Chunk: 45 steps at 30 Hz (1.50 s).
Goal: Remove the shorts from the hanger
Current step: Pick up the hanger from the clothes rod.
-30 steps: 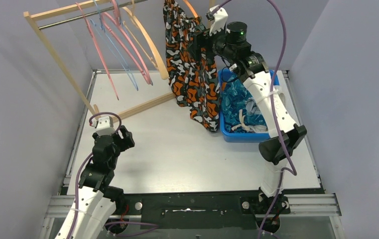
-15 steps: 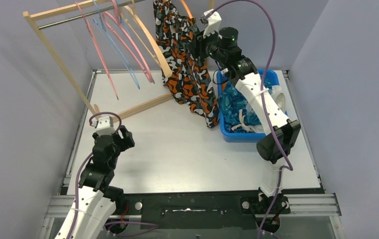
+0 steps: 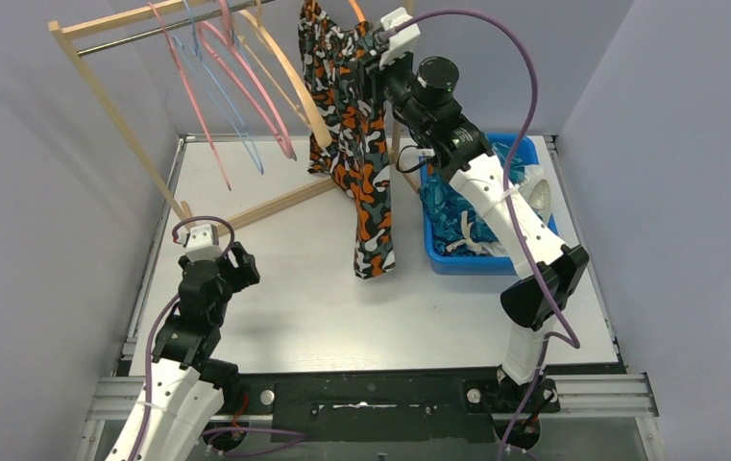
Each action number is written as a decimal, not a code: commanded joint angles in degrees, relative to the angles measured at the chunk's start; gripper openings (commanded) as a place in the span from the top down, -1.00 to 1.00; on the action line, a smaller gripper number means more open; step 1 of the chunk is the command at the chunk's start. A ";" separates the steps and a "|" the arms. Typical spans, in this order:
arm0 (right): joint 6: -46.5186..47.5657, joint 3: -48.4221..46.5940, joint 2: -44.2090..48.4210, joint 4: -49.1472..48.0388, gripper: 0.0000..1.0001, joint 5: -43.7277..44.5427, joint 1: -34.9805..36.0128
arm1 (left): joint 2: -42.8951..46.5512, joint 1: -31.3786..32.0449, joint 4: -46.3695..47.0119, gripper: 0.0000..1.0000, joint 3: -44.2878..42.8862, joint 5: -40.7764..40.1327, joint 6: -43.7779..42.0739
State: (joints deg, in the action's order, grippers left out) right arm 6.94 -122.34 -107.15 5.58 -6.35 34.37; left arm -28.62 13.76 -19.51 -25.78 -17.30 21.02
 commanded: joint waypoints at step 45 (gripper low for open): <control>9.32 17.89 18.94 -21.10 1.00 -4.45 3.15 | -0.59 -0.23 2.82 -0.40 -2.25 0.25 0.52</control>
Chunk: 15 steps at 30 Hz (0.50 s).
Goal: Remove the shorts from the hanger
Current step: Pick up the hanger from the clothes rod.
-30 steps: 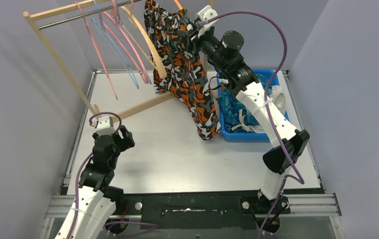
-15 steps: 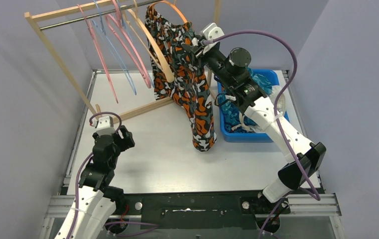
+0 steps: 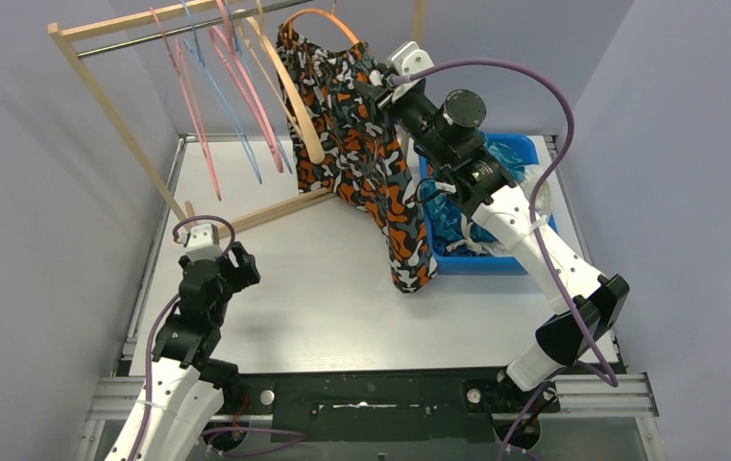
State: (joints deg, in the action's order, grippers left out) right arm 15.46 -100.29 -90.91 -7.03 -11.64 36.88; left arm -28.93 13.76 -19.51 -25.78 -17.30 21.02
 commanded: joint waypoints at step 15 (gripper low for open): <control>1.07 -5.07 5.42 -11.32 1.00 1.43 1.00 | -0.49 -0.23 2.89 -0.40 -2.26 0.14 0.52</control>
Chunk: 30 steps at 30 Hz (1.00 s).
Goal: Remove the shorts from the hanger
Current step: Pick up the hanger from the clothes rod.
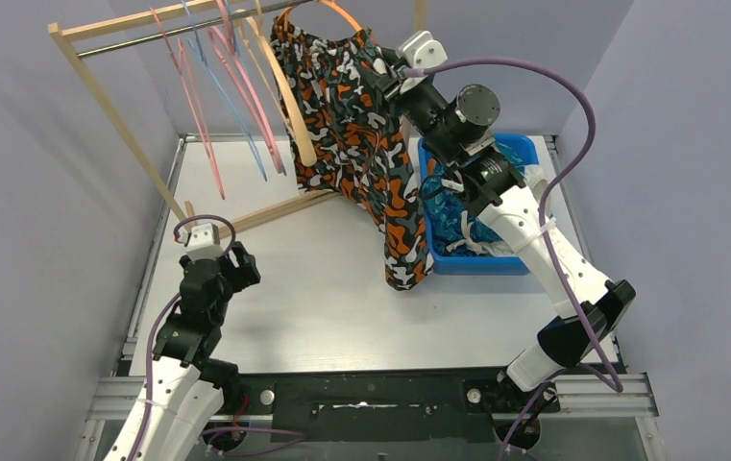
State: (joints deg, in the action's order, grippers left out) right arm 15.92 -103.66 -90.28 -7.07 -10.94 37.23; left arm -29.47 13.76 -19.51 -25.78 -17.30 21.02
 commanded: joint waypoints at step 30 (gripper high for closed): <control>-14.49 46.57 31.44 -8.71 1.00 2.50 3.26 | 0.40 -0.16 3.12 -0.40 -2.14 1.45 0.25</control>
State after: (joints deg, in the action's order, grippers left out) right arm 9.78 -66.24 -64.49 -11.11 -7.57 39.86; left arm -29.43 13.76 -19.49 -25.78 -17.17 21.02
